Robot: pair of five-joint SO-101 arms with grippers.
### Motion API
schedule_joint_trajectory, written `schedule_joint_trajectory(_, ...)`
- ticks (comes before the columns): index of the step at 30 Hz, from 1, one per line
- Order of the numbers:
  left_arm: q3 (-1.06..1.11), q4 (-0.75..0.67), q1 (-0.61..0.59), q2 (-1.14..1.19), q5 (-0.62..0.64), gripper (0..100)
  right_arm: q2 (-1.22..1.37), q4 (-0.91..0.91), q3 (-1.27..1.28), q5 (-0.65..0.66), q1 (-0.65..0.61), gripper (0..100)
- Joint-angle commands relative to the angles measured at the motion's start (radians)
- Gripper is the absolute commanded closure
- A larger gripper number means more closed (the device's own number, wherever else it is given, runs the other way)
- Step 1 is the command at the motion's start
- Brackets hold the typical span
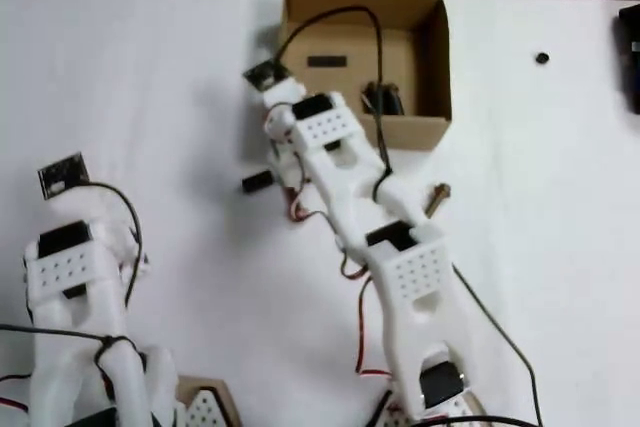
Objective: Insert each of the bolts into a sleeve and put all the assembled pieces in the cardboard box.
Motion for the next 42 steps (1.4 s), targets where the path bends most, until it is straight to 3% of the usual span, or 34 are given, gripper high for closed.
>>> schedule_joint_trajectory(1, -0.007, 0.008, -0.005, -0.014, -0.002, 98, 0.01, -0.015, -0.021, -0.005, 0.001, 96.9)
schedule_joint_trajectory(6, -0.067, 0.02, -0.002, -0.014, 0.0, 98, 0.001, 0.016, -0.026, -0.006, 0.001, 97.8)
schedule_joint_trajectory(9, -0.188, 0.104, 0.005, -0.012, -0.005, 98, -0.058, 0.045, -0.04, -0.008, -0.002, 97.8)
schedule_joint_trajectory(13, -0.387, 0.189, 0.114, -0.009, -0.269, 93, -0.193, 0.104, -0.061, -0.006, 0.001, 97.8)
schedule_joint_trajectory(15, -0.492, 0.219, 0.161, -0.008, -0.318, 89, -0.268, 0.136, -0.066, -0.006, 0.005, 97.8)
schedule_joint_trajectory(20, -0.602, 0.321, 0.308, -0.005, -0.106, 88, -0.464, 0.236, -0.058, -0.008, 0.094, 97.8)
schedule_joint_trajectory(27, -0.61, 0.222, 0.701, 0.107, 0.334, 88, -0.662, 0.317, -0.057, 0.002, 0.314, 97.8)
schedule_joint_trajectory(36, -0.723, -0.037, 0.761, 0.577, 0.532, 88, -0.73, 0.383, -0.057, 0.003, 0.455, 97.8)
schedule_joint_trajectory(42, -0.943, 0.008, 0.807, 0.879, 0.608, 88, -0.734, 0.389, -0.057, 0.003, 0.466, 97.8)
